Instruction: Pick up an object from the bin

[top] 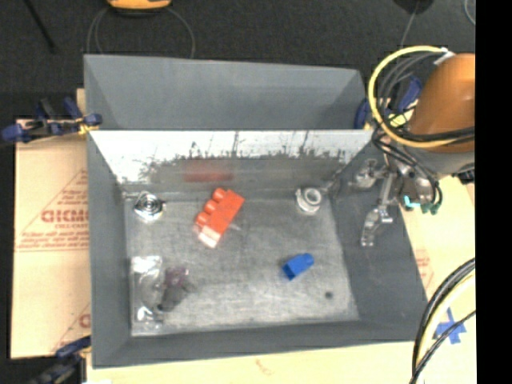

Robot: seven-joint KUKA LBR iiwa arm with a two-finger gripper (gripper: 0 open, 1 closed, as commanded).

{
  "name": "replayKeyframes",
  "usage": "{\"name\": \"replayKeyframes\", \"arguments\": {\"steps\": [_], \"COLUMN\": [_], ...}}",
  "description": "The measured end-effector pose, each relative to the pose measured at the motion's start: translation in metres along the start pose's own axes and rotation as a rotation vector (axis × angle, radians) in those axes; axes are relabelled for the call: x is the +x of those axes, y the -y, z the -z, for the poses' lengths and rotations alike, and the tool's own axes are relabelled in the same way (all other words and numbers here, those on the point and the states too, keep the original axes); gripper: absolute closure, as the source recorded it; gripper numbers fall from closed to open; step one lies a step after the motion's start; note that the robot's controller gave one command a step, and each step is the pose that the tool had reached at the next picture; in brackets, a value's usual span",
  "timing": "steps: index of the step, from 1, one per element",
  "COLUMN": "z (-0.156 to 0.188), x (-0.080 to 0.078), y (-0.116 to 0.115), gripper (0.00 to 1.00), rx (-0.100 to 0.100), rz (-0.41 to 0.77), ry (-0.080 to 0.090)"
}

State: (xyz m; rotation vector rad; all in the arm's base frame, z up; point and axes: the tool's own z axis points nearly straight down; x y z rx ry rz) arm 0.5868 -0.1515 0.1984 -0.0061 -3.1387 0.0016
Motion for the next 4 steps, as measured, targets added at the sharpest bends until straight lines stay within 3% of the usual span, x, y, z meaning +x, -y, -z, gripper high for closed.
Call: {"name": "replayKeyframes", "arguments": {"steps": [1, 2, 3, 4], "z": [-0.094, -0.125, -0.121, 0.039], "x": [0.052, 0.031, 0.029, 0.024], "y": [-0.032, -0.087, -0.085, -0.076], "gripper": [0.0, 0.0, 1.0, 1.0], "rx": [-0.003, 0.003, 0.004, 0.004], "rz": [0.177, 0.182, 0.184, 0.327], "ry": [-0.002, 0.012, 0.022, 0.015]}}
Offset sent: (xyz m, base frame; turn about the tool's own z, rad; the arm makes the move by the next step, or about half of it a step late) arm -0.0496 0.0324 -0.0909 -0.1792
